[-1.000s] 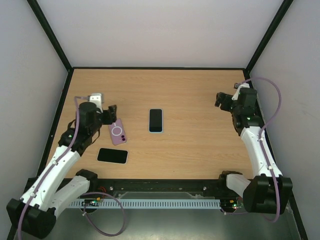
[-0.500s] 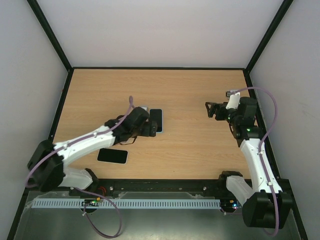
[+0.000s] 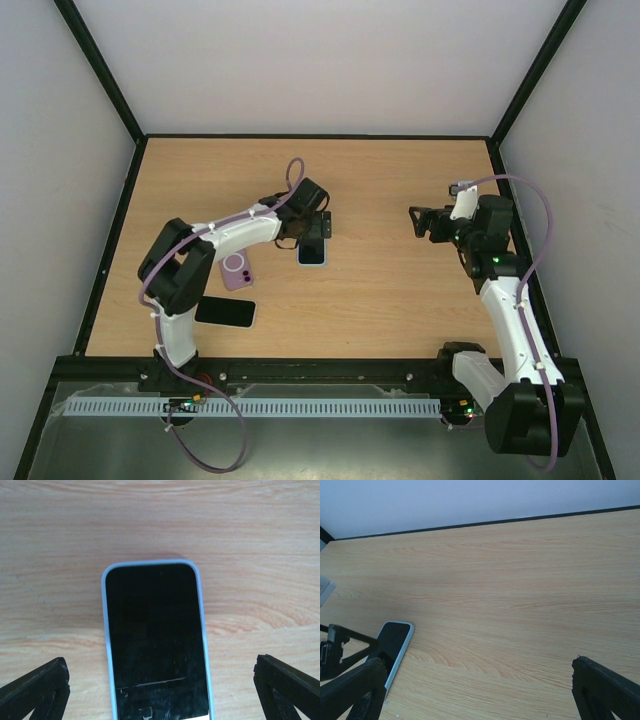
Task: Take the phone out of the phone case
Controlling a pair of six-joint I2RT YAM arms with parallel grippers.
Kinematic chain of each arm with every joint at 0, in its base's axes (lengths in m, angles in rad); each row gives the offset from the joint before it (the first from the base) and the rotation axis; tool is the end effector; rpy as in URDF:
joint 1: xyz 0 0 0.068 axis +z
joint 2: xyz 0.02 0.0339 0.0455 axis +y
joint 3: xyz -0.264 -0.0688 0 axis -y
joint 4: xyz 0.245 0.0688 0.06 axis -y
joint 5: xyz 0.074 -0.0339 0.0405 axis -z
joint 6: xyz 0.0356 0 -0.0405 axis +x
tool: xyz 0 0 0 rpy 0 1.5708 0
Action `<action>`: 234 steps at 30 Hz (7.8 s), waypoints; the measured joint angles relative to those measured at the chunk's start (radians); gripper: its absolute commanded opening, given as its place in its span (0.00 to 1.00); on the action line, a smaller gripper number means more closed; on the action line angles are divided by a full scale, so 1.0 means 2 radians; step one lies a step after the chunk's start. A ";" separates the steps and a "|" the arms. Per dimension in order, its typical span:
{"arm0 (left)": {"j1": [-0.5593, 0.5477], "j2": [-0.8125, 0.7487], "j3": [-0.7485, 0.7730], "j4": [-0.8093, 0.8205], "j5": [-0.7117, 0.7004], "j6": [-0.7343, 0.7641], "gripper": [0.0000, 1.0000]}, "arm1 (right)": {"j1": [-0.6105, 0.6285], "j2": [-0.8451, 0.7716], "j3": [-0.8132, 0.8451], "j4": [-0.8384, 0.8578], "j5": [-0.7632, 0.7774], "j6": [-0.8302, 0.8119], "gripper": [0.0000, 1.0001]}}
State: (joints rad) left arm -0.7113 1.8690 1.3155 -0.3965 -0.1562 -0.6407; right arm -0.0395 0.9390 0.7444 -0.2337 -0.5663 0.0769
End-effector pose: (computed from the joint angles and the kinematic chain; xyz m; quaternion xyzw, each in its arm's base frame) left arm 0.3074 -0.2576 0.1993 0.0097 0.9496 -0.1326 0.2840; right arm 0.2113 0.0108 0.2948 -0.1038 0.8151 0.2447 0.5147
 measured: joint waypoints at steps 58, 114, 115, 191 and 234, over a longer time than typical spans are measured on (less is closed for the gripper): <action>-0.002 0.190 0.224 -0.230 0.022 -0.067 0.93 | 0.000 0.012 0.000 -0.001 -0.010 -0.014 0.98; -0.121 -0.216 -0.115 0.177 -0.076 -0.181 0.57 | 0.223 0.064 0.048 -0.040 -0.136 0.033 0.51; -0.121 -0.216 -0.115 0.179 -0.076 -0.181 0.57 | 0.227 0.068 0.050 -0.039 -0.135 0.033 0.49; -0.059 -0.414 -0.387 0.686 0.270 -0.052 0.56 | 0.242 -0.016 0.058 -0.043 -0.357 0.097 0.02; -0.010 -0.363 -0.397 0.756 0.366 -0.151 0.03 | 0.243 -0.023 0.039 -0.018 -0.359 0.091 0.23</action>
State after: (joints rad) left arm -0.7311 1.1423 0.5213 1.1152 0.5755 -0.9428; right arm 0.4458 0.8932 0.8219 -0.2699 -1.2846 0.2581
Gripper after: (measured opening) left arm 0.103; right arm 0.087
